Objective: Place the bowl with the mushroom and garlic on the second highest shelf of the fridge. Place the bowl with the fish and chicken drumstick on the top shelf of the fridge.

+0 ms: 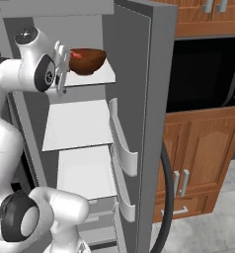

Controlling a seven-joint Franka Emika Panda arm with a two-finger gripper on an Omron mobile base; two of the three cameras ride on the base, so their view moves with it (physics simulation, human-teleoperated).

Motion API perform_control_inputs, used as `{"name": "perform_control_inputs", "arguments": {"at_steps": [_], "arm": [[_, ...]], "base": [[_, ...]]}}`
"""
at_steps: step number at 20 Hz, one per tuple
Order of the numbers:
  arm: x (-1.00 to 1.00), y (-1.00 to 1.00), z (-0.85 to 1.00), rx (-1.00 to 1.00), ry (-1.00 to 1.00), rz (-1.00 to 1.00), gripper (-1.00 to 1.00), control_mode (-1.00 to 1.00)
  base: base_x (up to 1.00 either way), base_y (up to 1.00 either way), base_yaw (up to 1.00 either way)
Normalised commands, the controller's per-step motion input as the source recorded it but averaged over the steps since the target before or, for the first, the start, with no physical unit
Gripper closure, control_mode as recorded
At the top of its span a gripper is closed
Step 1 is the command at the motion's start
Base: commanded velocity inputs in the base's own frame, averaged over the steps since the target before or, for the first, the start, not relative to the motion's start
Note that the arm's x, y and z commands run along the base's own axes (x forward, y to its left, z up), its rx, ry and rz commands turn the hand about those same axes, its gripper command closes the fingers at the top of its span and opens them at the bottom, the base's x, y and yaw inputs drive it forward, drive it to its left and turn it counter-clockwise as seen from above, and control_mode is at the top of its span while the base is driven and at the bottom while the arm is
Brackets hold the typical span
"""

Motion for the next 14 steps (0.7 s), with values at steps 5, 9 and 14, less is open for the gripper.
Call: {"name": "perform_control_inputs", "arguments": {"at_steps": [5, 9, 14], "arm": [[-1.00, 0.00, -0.64, -0.05, 0.00, 0.00, -1.00, -1.00], [-1.00, 0.05, -0.60, -0.01, 0.05, 0.01, -1.00, -1.00], [-0.36, 0.21, -0.34, -0.02, 0.00, 0.07, -1.00, -1.00]], "base": [[0.00, 0.00, 0.00], [0.00, 0.00, 0.00], [0.00, 0.00, 0.00]]}}
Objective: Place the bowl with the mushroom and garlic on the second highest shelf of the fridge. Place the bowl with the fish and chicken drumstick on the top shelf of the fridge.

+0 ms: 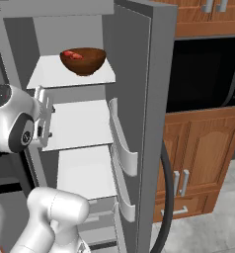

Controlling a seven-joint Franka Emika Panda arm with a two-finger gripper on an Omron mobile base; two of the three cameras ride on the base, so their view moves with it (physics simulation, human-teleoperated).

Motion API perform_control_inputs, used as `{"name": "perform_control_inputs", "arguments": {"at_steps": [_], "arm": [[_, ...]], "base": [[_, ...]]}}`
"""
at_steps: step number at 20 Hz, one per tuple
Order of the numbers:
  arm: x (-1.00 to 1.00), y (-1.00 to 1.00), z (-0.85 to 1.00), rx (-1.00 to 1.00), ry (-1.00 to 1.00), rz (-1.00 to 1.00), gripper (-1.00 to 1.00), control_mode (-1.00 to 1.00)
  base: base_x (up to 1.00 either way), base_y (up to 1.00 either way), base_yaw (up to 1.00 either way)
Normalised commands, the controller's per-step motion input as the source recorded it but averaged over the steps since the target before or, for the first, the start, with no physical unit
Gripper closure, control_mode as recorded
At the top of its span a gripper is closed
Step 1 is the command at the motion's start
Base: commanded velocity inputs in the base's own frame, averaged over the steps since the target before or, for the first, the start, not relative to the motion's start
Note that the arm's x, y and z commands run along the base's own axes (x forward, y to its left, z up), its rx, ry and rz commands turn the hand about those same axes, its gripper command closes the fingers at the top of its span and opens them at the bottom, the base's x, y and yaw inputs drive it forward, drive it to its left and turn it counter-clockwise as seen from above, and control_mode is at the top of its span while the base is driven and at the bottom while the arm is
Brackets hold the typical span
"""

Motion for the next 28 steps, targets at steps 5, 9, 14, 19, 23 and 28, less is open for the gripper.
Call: {"name": "perform_control_inputs", "arguments": {"at_steps": [5, 9, 14, 19, 23, 28], "arm": [[0.00, 0.00, 0.00, 0.00, 0.00, 0.00, -1.00, 1.00], [0.00, 0.00, 0.00, 0.00, 0.00, 0.00, -1.00, 1.00], [0.00, 0.00, 0.00, 0.00, 0.00, 0.00, -1.00, 1.00], [0.00, 0.00, 0.00, 0.00, 0.00, 0.00, -1.00, 1.00], [0.00, 0.00, 0.00, 0.00, 0.00, 0.00, -1.00, 1.00], [0.00, 0.00, 0.00, 0.00, 0.00, 0.00, -1.00, 1.00]], "base": [[-0.48, 0.38, 0.10], [-0.98, 0.72, 0.08], [-1.00, 0.28, -0.52], [-1.00, 0.39, -0.69], [-0.95, 0.26, -0.80], [-0.88, 0.18, -0.84]]}}
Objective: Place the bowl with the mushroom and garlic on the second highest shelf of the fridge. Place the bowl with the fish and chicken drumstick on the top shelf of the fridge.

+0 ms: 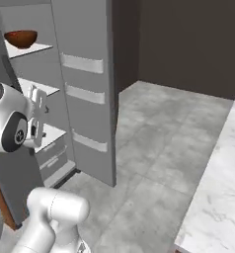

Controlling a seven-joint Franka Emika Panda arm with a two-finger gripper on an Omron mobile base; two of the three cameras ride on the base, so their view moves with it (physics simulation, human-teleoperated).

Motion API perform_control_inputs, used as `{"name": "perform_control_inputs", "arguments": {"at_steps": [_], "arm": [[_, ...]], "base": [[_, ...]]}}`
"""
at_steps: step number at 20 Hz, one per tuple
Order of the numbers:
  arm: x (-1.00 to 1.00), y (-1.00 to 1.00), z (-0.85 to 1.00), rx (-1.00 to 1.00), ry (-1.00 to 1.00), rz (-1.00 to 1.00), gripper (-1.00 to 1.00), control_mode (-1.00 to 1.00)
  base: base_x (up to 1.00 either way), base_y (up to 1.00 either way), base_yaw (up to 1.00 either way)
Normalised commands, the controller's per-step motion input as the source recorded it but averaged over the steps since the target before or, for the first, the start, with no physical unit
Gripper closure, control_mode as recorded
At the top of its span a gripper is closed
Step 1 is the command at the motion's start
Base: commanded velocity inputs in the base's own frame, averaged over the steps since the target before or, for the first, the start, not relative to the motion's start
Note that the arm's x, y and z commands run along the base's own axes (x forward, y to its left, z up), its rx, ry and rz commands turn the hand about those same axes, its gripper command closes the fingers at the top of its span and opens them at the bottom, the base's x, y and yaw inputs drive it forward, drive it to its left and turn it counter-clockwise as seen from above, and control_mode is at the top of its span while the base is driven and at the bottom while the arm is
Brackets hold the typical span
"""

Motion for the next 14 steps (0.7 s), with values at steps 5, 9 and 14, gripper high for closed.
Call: {"name": "perform_control_inputs", "arguments": {"at_steps": [5, 9, 14], "arm": [[0.00, 0.00, 0.00, 0.00, 0.00, 0.00, -1.00, 1.00], [0.00, 0.00, 0.00, 0.00, 0.00, 0.00, -1.00, 1.00], [0.00, 0.00, 0.00, 0.00, 0.00, 0.00, -1.00, 1.00]], "base": [[-0.97, 0.05, -0.79], [-0.66, -0.53, -0.57], [0.35, -1.00, -0.37]]}}
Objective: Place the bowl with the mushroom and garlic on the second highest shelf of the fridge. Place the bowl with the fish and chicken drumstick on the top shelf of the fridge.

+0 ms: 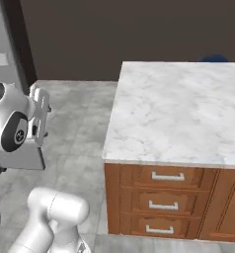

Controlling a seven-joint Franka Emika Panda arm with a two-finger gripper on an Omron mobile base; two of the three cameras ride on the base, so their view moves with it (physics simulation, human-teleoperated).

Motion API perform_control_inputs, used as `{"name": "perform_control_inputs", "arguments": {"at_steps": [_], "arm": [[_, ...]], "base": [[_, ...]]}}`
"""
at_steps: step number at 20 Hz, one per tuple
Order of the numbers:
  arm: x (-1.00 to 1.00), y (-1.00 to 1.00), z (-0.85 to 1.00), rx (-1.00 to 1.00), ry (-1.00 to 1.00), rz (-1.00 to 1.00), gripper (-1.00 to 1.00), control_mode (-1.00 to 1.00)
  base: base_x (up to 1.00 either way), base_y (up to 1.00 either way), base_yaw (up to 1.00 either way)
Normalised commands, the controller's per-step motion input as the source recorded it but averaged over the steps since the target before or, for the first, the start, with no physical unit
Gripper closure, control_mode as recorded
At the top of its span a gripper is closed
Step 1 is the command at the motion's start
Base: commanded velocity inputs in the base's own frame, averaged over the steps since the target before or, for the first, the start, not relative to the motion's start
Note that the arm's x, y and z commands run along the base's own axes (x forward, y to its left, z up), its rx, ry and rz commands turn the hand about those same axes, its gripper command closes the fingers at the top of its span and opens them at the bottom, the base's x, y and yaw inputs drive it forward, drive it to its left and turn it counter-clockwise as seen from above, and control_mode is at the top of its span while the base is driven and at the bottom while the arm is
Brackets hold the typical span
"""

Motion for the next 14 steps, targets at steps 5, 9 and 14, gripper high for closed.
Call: {"name": "perform_control_inputs", "arguments": {"at_steps": [5, 9, 14], "arm": [[0.00, 0.00, 0.00, 0.00, 0.00, 0.00, -1.00, 1.00], [0.00, 0.00, 0.00, 0.00, 0.00, 0.00, -1.00, 1.00], [0.00, 0.00, 0.00, 0.00, 0.00, 0.00, -1.00, 1.00]], "base": [[0.58, -1.00, -0.20], [0.09, -1.00, -0.14], [0.16, -1.00, -0.11]]}}
